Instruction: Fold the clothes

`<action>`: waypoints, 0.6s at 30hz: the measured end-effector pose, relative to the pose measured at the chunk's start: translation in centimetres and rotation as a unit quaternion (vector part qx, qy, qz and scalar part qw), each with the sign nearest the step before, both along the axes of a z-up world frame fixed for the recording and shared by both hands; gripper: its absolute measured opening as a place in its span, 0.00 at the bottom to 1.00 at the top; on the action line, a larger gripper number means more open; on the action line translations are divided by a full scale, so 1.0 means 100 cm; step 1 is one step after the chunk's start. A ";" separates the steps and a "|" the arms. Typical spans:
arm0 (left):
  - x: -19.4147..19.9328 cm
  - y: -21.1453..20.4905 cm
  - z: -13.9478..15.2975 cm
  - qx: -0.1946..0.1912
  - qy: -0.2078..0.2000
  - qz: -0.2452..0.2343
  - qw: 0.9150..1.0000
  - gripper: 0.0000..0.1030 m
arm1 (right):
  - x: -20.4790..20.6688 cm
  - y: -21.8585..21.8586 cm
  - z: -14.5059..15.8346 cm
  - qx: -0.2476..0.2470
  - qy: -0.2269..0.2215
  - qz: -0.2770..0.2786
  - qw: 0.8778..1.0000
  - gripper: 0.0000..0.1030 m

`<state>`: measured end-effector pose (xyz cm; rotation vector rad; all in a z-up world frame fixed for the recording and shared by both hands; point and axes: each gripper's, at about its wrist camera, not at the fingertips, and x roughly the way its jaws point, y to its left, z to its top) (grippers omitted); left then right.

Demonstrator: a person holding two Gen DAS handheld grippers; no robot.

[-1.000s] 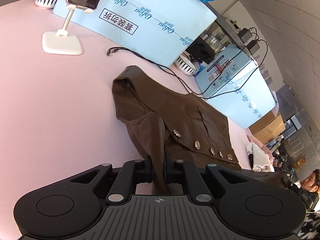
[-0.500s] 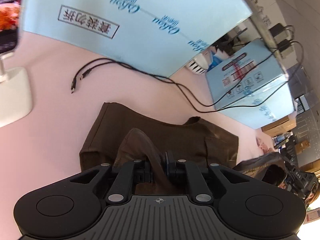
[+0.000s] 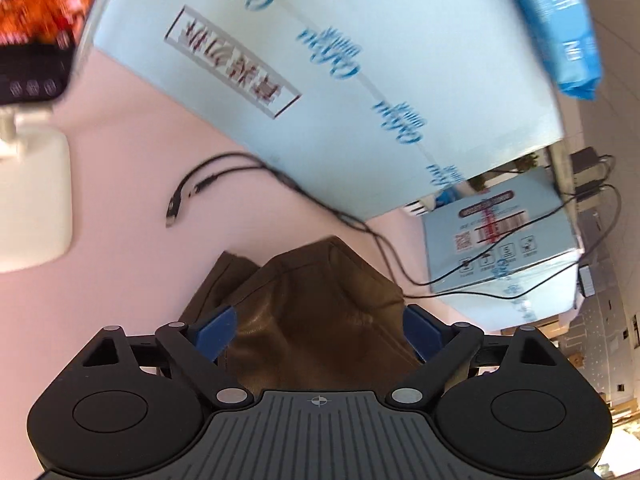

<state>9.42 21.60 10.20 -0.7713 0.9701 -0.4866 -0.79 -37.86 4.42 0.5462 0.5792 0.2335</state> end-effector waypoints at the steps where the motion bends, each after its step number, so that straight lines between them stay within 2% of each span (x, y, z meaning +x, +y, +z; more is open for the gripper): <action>1: -0.001 0.004 0.002 -0.011 0.001 -0.002 1.000 0.96 | -0.002 0.007 -0.003 -0.011 0.005 0.023 1.000 0.84; 2: -0.006 0.010 0.003 -0.026 0.001 -0.003 1.000 0.96 | -0.003 0.011 -0.006 -0.016 0.010 0.039 0.999 0.84; 3: -0.013 0.013 0.003 -0.016 -0.003 -0.001 1.000 0.96 | -0.004 0.021 -0.011 -0.021 0.021 0.067 0.997 0.84; 4: -0.015 0.012 0.004 0.007 -0.006 -0.003 1.000 0.96 | -0.006 0.031 -0.017 -0.027 0.031 0.091 0.995 0.84; 5: -0.020 0.006 0.002 0.057 -0.007 -0.012 0.998 0.96 | -0.009 0.040 -0.020 -0.044 0.037 0.097 0.994 0.84; 7: -0.030 -0.020 -0.010 0.184 -0.012 -0.042 0.982 0.96 | -0.015 0.058 -0.025 -0.090 0.047 0.103 0.990 0.84; 8: -0.035 -0.032 -0.015 0.201 -0.034 -0.052 0.978 0.96 | -0.019 0.064 -0.025 -0.111 0.052 0.100 0.987 0.84; 10: -0.044 -0.054 -0.026 0.236 -0.078 -0.073 0.966 0.96 | -0.023 0.084 -0.030 -0.184 0.061 0.105 0.975 0.75; 13: -0.058 -0.088 -0.042 0.284 -0.143 -0.103 0.942 0.94 | -0.029 0.107 -0.034 -0.257 0.052 0.119 0.958 0.51; 14: -0.059 -0.094 -0.046 0.285 -0.155 -0.107 0.940 0.86 | -0.032 0.111 -0.035 -0.276 0.046 0.118 0.953 0.27; 15: -0.060 -0.100 -0.050 0.287 -0.165 -0.109 0.937 0.70 | -0.037 0.115 -0.036 -0.299 0.033 0.119 0.946 0.17; 16: -0.059 -0.105 -0.054 0.301 -0.160 -0.102 0.935 0.56 | -0.042 0.117 -0.036 -0.306 0.024 0.119 0.944 0.16; 17: -0.058 -0.110 -0.059 0.315 -0.157 -0.092 0.932 0.27 | -0.044 0.117 -0.036 -0.310 0.023 0.116 0.943 0.15; 18: -0.061 -0.108 -0.061 0.328 -0.163 -0.065 0.928 0.04 | -0.052 0.119 -0.034 -0.320 0.022 0.109 0.941 0.13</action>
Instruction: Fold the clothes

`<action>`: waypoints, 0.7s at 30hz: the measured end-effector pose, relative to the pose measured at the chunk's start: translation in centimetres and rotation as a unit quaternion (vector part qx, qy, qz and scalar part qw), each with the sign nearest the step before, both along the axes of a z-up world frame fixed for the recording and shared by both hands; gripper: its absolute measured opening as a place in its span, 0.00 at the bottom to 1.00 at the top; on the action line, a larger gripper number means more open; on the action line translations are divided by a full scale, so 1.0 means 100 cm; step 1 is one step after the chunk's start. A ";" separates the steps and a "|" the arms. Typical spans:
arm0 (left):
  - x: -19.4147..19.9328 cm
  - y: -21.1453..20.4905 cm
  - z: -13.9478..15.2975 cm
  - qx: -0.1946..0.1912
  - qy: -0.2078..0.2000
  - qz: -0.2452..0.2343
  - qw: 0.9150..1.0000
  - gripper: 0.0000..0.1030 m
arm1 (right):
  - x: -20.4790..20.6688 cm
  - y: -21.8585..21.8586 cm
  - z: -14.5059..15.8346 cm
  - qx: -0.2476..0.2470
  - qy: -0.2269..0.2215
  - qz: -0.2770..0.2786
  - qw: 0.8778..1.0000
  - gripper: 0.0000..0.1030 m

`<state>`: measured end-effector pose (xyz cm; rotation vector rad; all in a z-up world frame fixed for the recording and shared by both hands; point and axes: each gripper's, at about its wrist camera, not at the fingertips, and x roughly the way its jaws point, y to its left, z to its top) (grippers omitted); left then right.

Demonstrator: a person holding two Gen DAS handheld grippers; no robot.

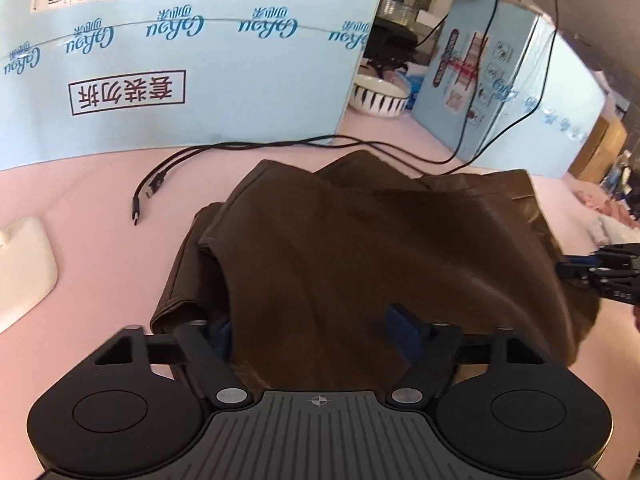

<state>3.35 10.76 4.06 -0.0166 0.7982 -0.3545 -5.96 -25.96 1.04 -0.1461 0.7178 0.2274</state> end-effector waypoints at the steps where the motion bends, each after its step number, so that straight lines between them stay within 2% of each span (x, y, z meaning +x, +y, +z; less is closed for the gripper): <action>1: 0.001 0.003 -0.002 -0.015 0.007 0.007 1.000 0.04 | -0.006 0.000 0.002 -0.008 -0.005 -0.003 1.000 0.13; 3: -0.002 0.027 -0.004 -0.093 0.052 0.032 0.994 0.04 | -0.021 -0.005 0.009 -0.012 -0.013 -0.024 1.000 0.12; 5: -0.016 0.045 -0.002 -0.138 0.066 0.037 0.987 0.04 | -0.033 -0.013 0.014 0.002 -0.019 -0.040 0.999 0.12; 7: -0.032 0.053 -0.002 -0.161 0.071 0.035 0.984 0.04 | -0.056 -0.022 0.023 0.031 -0.033 -0.049 0.998 0.12; 9: -0.060 0.062 -0.005 -0.205 0.092 0.031 0.974 0.05 | -0.074 -0.027 0.024 0.046 -0.035 -0.061 0.996 0.12; 11: -0.074 0.065 -0.013 -0.215 0.106 0.039 0.970 0.07 | -0.086 -0.028 0.015 0.048 -0.021 -0.067 0.996 0.12; 13: -0.090 0.069 -0.022 -0.218 0.118 0.053 0.967 0.15 | -0.087 -0.027 0.005 0.041 0.009 -0.062 0.997 0.15; 14: -0.096 0.072 -0.017 -0.211 0.112 0.066 0.969 0.27 | -0.087 -0.027 0.004 0.039 0.014 -0.061 0.997 0.20; 15: -0.101 0.075 -0.011 -0.203 0.106 0.080 0.970 0.49 | -0.088 -0.028 0.011 0.045 0.006 -0.066 0.997 0.28; 16: -0.105 0.077 -0.002 -0.191 0.097 0.091 0.973 0.62 | -0.089 -0.029 0.019 0.050 -0.003 -0.072 0.996 0.33; 17: -0.111 0.079 0.013 -0.179 0.066 0.095 0.977 0.73 | -0.089 -0.031 0.025 0.058 -0.014 -0.076 0.995 0.50; 18: -0.119 0.079 0.033 -0.172 0.013 0.077 0.982 0.76 | -0.091 -0.036 0.039 0.081 -0.042 -0.079 0.993 0.66; 19: -0.124 0.076 0.052 -0.165 -0.028 0.044 0.985 0.79 | -0.091 -0.039 0.053 0.109 -0.069 -0.071 0.989 0.72; 20: -0.122 0.071 0.061 -0.162 -0.039 0.023 0.986 0.85 | -0.089 -0.040 0.060 0.128 -0.079 -0.059 0.987 0.79; 21: -0.121 0.065 0.070 -0.158 -0.049 0.002 0.986 0.87 | -0.082 -0.039 0.069 0.156 -0.079 -0.033 0.984 0.79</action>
